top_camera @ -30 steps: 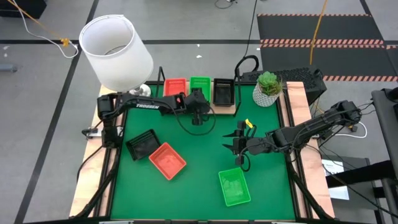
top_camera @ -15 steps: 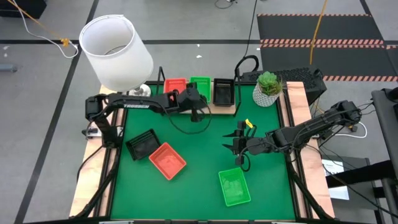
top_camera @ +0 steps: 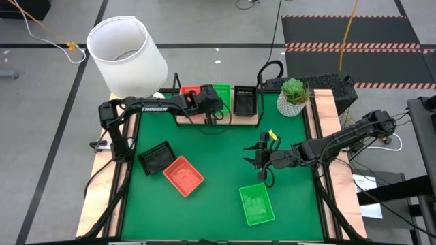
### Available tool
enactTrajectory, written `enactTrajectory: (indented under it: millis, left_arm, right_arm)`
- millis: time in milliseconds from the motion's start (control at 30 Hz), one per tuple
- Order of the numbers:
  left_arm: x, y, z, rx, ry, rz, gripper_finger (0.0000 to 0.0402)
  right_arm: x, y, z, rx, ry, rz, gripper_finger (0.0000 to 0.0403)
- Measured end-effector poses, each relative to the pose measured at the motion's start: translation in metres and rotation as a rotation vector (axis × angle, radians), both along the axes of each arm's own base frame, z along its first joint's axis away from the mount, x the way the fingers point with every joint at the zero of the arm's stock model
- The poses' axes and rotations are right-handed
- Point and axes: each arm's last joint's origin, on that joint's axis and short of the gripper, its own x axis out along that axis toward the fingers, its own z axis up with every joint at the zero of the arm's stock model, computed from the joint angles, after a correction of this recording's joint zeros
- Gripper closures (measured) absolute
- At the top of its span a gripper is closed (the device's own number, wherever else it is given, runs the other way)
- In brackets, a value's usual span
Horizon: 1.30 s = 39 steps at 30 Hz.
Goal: Stack baskets on shelf by color
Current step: Adjust the green bin on the shelf
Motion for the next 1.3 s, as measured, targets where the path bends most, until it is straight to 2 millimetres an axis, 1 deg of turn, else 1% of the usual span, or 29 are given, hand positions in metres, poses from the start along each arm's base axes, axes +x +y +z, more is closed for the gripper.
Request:
enactTrajectory:
  millis: [67,300,433,600,733,833,1000,1100,1167,1233,1300]
  left_arm:
    - [-0.001,-0.001,-0.001,-0.014,0.014,-0.008,0.0397]
    - [-0.003,-0.004,-0.004,-0.039,0.05,-0.011,0.0388]
    - [0.0,-0.011,-0.004,-0.046,0.046,-0.039,0.0398]
    - [0.003,-0.02,-0.004,-0.047,0.046,-0.065,0.0385]
    - [0.005,-0.025,-0.004,-0.03,0.057,-0.083,0.0391]
    - [0.004,-0.026,-0.004,-0.015,0.075,-0.086,0.0398]
    - [0.001,-0.023,-0.004,0.033,0.109,-0.034,0.0387]
    - [0.0,-0.027,0.005,0.057,0.09,-0.036,0.0392]
    - [-0.002,-0.034,0.016,0.057,0.046,-0.038,0.0398]
    - [-0.004,-0.043,0.026,0.028,0.005,-0.047,0.0397]
    - [-0.007,-0.053,0.029,-0.033,0.011,-0.085,0.0392]
  right_arm:
    - [0.0,0.0,0.0,0.0,0.001,0.0,0.0243]
    - [0.0,0.0,0.0,-0.001,0.004,0.0,0.0243]
    - [0.0,0.0,0.0,-0.001,0.004,0.0,0.0243]
    - [0.0,0.0,0.0,-0.001,0.004,0.0,0.0243]
    - [0.0,0.0,0.0,-0.001,0.004,0.0,0.0243]
    - [0.0,0.0,0.0,-0.001,0.004,0.0,0.0243]
    - [0.0,0.0,0.0,0.001,0.004,-0.001,0.0243]
    - [0.0,0.0,0.0,0.001,0.004,-0.001,0.0243]
    - [0.0,0.0,-0.001,0.0,0.006,-0.001,0.0243]
    - [0.0,0.0,-0.001,-0.001,0.007,-0.001,0.0243]
    - [0.0,0.0,-0.001,-0.001,0.008,0.0,0.0243]
